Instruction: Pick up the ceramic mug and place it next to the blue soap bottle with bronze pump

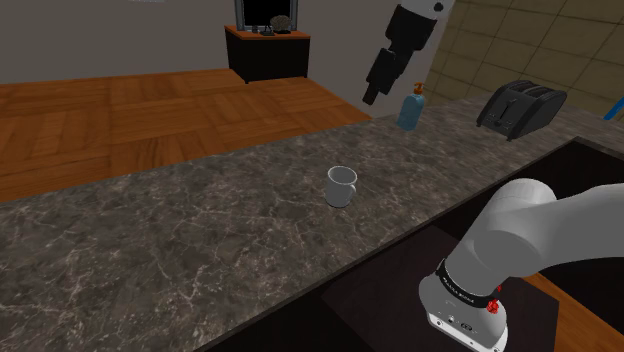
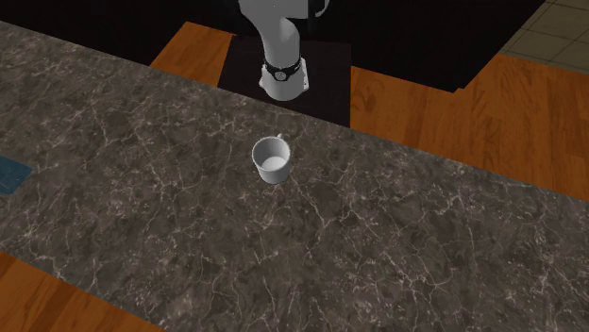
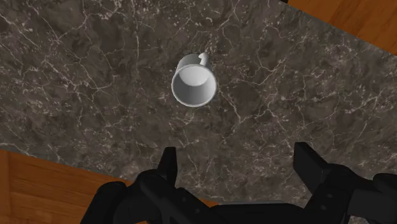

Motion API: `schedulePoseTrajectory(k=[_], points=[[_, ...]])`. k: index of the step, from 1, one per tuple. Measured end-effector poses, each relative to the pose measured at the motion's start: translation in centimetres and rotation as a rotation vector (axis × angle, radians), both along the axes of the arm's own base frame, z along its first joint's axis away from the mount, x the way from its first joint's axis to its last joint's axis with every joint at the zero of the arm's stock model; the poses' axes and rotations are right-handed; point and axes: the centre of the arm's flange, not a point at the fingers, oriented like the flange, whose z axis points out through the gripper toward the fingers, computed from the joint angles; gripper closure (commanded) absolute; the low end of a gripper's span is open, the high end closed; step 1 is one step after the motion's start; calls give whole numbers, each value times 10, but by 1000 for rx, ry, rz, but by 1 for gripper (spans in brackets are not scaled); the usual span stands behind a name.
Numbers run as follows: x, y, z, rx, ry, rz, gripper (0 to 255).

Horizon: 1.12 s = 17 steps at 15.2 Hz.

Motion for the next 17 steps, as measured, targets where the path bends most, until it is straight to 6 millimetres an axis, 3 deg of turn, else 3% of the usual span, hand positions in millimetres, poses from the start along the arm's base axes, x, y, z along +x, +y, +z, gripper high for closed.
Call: schedulePoseTrajectory(k=[2, 5, 17], points=[[1, -1, -6, 0, 2, 0, 0], [10, -11, -36, 2, 16, -3, 0], [56, -50, -186, 8, 76, -13, 0]])
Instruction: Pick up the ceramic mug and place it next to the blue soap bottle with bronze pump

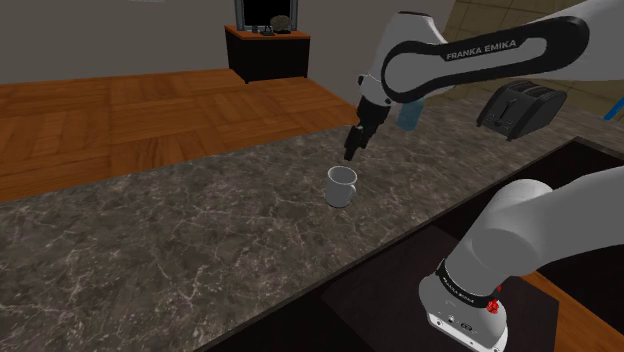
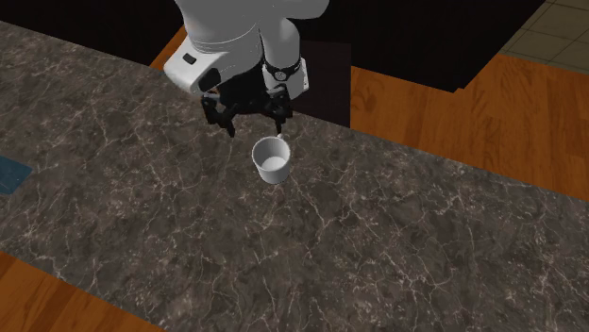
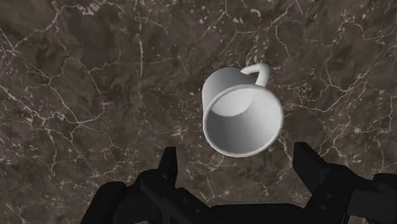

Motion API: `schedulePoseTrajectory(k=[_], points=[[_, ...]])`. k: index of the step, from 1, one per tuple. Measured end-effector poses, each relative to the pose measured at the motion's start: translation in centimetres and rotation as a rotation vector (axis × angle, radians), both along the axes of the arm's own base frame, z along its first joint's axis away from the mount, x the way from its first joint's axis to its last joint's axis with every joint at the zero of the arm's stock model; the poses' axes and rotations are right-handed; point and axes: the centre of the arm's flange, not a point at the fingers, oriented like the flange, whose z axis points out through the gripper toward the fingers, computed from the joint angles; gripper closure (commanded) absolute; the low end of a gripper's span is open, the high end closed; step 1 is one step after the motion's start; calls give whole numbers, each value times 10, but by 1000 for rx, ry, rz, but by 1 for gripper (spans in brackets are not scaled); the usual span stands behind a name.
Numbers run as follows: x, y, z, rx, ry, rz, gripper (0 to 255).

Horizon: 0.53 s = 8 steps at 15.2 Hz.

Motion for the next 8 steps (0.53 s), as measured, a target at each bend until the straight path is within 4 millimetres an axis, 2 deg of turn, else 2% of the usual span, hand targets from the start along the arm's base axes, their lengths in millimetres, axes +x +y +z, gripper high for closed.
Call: schedulePoseTrajectory(k=[4, 8], points=[[13, -8, -49, 2, 19, -3, 0], [18, -13, -74, 3, 24, -5, 0]])
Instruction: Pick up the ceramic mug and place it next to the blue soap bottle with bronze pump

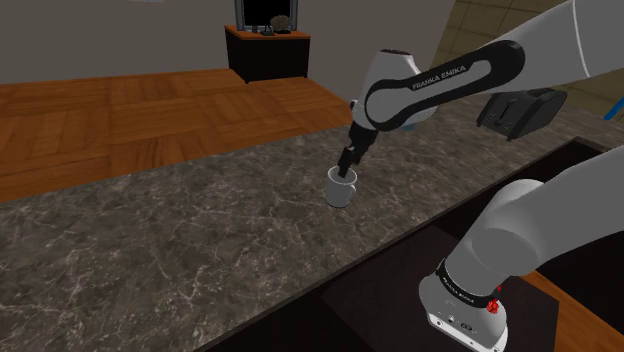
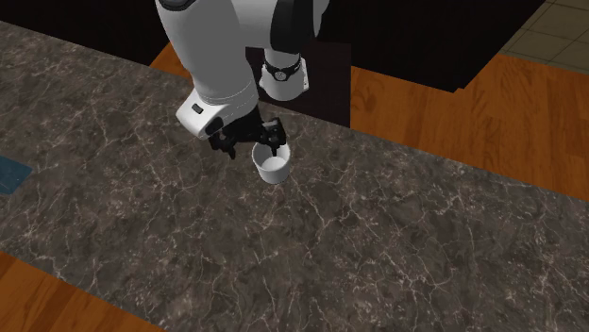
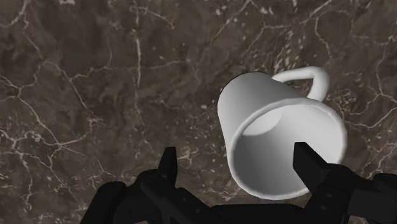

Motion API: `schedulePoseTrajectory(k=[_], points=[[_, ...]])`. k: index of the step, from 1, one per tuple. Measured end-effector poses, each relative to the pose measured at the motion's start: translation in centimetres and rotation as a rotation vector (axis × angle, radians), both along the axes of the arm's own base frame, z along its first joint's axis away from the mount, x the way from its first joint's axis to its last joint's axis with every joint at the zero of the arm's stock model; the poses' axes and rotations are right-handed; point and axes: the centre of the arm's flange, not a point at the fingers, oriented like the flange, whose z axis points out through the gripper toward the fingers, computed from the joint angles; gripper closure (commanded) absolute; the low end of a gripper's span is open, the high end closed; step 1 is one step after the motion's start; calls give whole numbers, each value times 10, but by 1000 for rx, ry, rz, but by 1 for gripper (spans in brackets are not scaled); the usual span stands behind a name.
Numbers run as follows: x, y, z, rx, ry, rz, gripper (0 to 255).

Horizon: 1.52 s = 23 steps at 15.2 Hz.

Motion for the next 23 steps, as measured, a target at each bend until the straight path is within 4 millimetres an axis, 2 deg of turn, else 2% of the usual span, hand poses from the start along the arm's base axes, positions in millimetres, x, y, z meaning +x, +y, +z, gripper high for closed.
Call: schedulePoseTrajectory(k=[5, 11, 12, 23], points=[[2, 2, -26, 0, 0, 0, 0], [2, 2, -30, 0, 0, 0, 0], [2, 2, -30, 0, 0, 0, 255], [2, 2, -28, 0, 0, 0, 255]])
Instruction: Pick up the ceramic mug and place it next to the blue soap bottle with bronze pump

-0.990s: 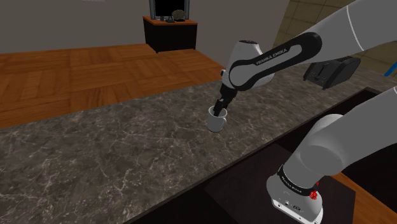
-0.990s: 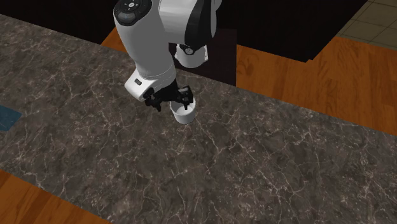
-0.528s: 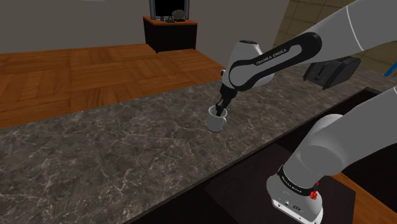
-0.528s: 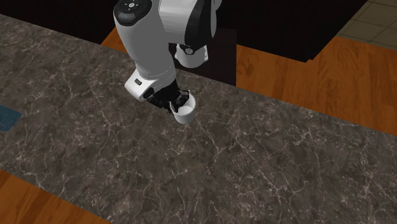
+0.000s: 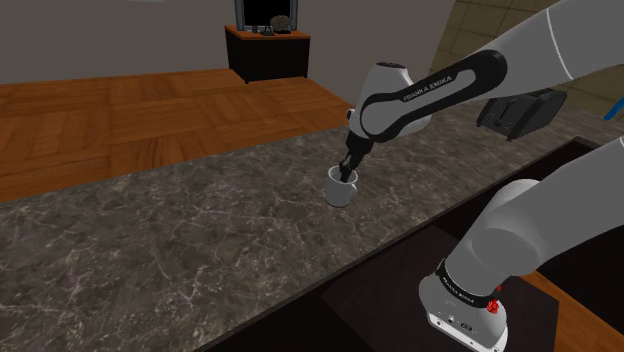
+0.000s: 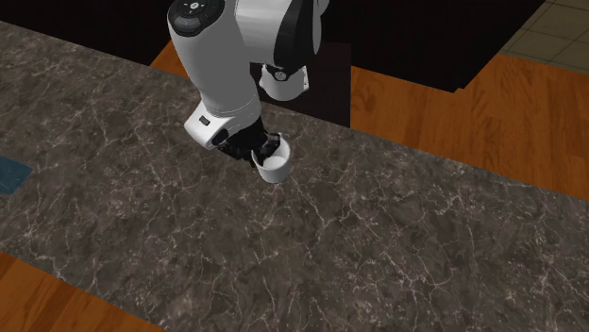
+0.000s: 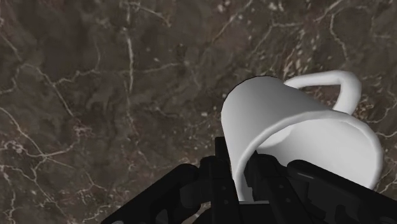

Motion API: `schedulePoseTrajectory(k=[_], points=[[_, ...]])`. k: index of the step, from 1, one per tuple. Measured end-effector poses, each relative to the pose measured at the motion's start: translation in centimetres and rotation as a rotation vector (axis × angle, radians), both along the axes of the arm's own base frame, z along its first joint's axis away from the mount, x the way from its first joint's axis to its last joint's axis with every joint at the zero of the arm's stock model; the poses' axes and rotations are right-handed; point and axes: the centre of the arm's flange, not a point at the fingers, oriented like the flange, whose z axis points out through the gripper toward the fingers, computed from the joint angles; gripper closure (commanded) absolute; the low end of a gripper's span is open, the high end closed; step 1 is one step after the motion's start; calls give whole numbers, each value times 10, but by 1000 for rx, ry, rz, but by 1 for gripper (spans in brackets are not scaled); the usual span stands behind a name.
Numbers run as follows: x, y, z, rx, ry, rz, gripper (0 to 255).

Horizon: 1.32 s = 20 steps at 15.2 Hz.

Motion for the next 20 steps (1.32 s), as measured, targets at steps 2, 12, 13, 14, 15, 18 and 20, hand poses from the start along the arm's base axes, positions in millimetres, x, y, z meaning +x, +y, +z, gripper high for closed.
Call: schedulePoseTrajectory(k=[2, 12, 13, 14, 15, 18, 20], points=[[1, -1, 9, 0, 0, 0, 255], [0, 1, 60, 0, 0, 0, 255], [1, 0, 65, 0, 0, 0, 255], [0, 2, 71, 0, -1, 0, 255], [0, 0, 76, 0, -1, 0, 255], [0, -1, 91, 0, 0, 0, 255], [1, -1, 102, 0, -1, 0, 255]])
